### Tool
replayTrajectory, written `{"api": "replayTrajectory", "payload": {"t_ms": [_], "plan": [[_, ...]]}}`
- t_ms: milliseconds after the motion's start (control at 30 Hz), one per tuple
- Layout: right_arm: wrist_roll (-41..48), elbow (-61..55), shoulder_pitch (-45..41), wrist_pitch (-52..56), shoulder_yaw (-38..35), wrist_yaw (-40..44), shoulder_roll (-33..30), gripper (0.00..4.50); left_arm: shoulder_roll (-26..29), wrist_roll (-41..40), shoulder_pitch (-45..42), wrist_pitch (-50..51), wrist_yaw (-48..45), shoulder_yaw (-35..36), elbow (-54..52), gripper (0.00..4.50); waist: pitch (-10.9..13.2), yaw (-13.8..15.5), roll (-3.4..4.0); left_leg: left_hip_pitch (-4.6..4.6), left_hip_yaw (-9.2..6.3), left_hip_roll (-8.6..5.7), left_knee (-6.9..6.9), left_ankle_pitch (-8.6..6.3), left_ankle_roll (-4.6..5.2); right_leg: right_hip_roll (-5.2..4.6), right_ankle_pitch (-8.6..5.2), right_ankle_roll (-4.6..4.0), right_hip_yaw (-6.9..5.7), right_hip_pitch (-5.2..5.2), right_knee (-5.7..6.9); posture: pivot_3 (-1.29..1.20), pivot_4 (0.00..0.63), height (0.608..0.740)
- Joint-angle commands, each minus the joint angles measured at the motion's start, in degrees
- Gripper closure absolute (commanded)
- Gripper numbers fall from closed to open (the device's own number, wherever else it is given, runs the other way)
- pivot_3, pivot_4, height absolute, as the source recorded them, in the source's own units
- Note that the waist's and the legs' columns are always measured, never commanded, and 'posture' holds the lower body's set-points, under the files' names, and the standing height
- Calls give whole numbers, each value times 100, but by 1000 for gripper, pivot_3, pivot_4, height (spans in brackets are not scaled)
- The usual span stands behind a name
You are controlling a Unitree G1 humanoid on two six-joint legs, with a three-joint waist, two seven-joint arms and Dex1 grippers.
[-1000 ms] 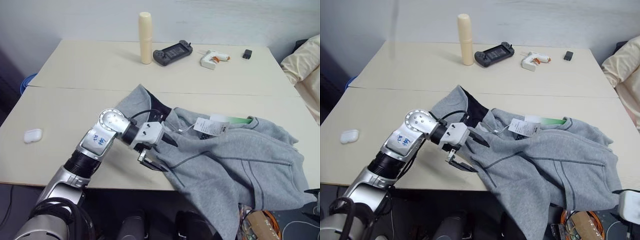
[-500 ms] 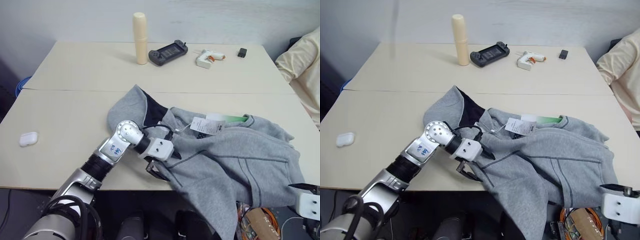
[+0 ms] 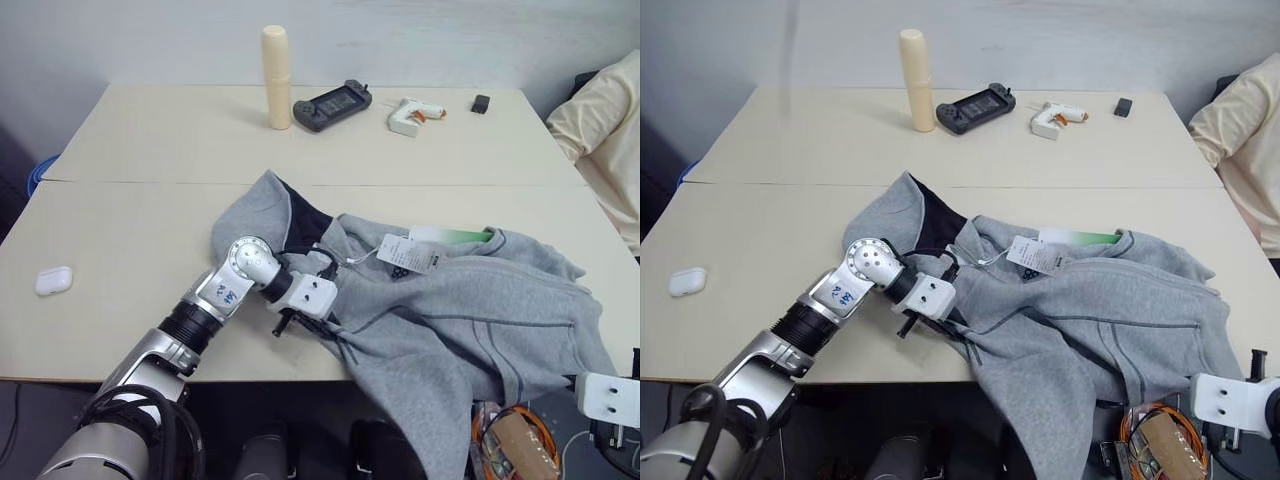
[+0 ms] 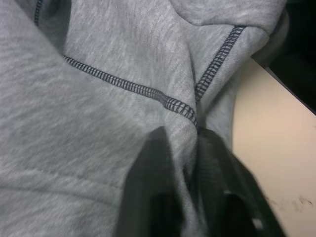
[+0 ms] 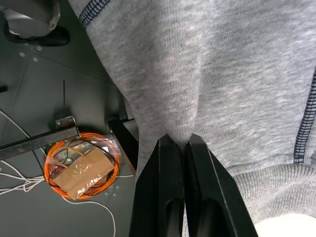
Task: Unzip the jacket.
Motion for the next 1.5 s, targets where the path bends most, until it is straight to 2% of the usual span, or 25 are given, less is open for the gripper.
{"api": "replayTrajectory", "payload": {"t_ms": [33, 200, 333, 467, 600, 700, 800, 900, 967, 1000, 1167, 1200, 1300, 1433, 1500], "plan": [[311, -309, 74, 41, -381, 220, -209, 4500, 355, -93, 175, -57, -258, 174, -314, 4479, 0, -26, 1, 0, 1, 1, -1, 0, 0, 0, 0, 0, 0, -1, 0, 0, 150, 740], [872, -944, 107, 497, -522, 787, -358, 4500, 1200, -250, 527, 134, -736, 329, -890, 4479, 0, -98, 1, 2, 1, 7, -3, 0, -5, 2, -2, -4, -1, 0, 1, 0, 150, 740], [2195, -2700, 906, 2201, -678, 1770, -272, 4500, 1967, -435, 928, 181, -836, 592, -1319, 4479, 1, -104, 7, 2, -2, 22, -5, -3, -16, 10, -10, -17, -7, -5, 6, 0, 150, 740], [2971, -4115, 1591, 3305, -746, 2231, -209, 4500, 2551, -655, 1462, 410, -735, 813, -1910, 4479, 1, -100, 7, 8, -10, 31, -11, -5, -22, 13, -15, -26, -10, 2, 7, 0, 150, 740], [3067, -4557, 1576, 3656, -443, 2092, -93, 4500, 2785, -730, 1804, 564, -580, 946, -2273, 4479, -1, -81, 3, 8, -11, 28, -5, -18, -11, 4, -14, -25, -6, 6, 3, 0, 150, 740], [2535, -4273, 1069, 3717, 78, 1499, -62, 4500, 2612, -681, 1816, 727, -236, 1041, -2240, 4479, -2, -64, 1, 8, -12, 26, -5, -20, -15, 2, -14, -25, -7, 3, 1, 0, 150, 740], [2448, -4172, 925, 3892, 148, 1533, -142, 3841, 2460, -675, 1749, 901, -166, 1049, -2177, 4500, -2, -39, 2, 5, -9, 22, -5, -20, -15, 2, -14, -26, -5, 0, 3, 0, 150, 740], [2478, -4234, 1045, 4084, 6, 1768, -181, 2912, 2399, -761, 1717, 1126, -210, 1097, -2182, 3815, -2, 11, 2, 2, -8, 25, -5, -18, -17, 9, -15, -27, -10, -4, 3, 0, 150, 740], [2479, -4251, 1027, 4122, -104, 1812, -144, 2089, 2441, -855, 1717, 1257, -327, 1132, -2228, 3107, -2, 35, 2, 2, -5, 24, -4, -18, -16, 11, -15, -27, -9, -3, 5, 0, 150, 740], [2555, -4263, 971, 4243, -174, 1804, -125, 1827, 2470, -894, 1719, 1301, -387, 1152, -2249, 2890, -2, 38, 2, 2, -4, 23, -3, -18, -15, 11, -15, -27, -9, -2, 5, 0, 150, 740], [3963, -4365, 429, 5630, -1038, 2076, -280, 145, 2581, -1566, 1429, 2088, -862, 1374, -2295, 1362, -2, 42, 1, 2, -5, 24, -1, -17, -12, 9, -13, -24, -7, -1, 7, 0, 150, 740], [4123, -4299, 168, 5785, -1062, 1937, -306, 0, 2536, -1657, 1296, 2202, -855, 1387, -2239, 1087, -2, 41, 0, 2, -10, 26, -1, -17, -12, 9, -13, -24, -9, 0, 6, 0, 150, 740], [4098, -3904, -671, 5980, -880, 1409, -477, 0, 2358, -1737, 850, 2299, -802, 1345, -1942, 75, 0, 42, -2, 2, -12, 22, -1, -17, -12, 5, -13, -24, -9, 1, 6, 0, 150, 740], [4051, -2893, -1907, 6578, -417, 838, -1029, 0, 1786, -2017, -318, 2706, -902, 1399, -1025, 25, 1, 53, -4, -7, -7, 15, 3, -13, -10, 6, -13, -23, -12, -8, 9, 0, 150, 740], [3886, -2310, -2540, 6576, 46, 569, -1225, 0, 1353, -1915, -1091, 2618, -870, 1363, -146, 25, 3, 58, -7, -12, -11, 13, 4, -11, -8, 8, -13, -23, -19, -9, 9, 0, 150, 740]]}}
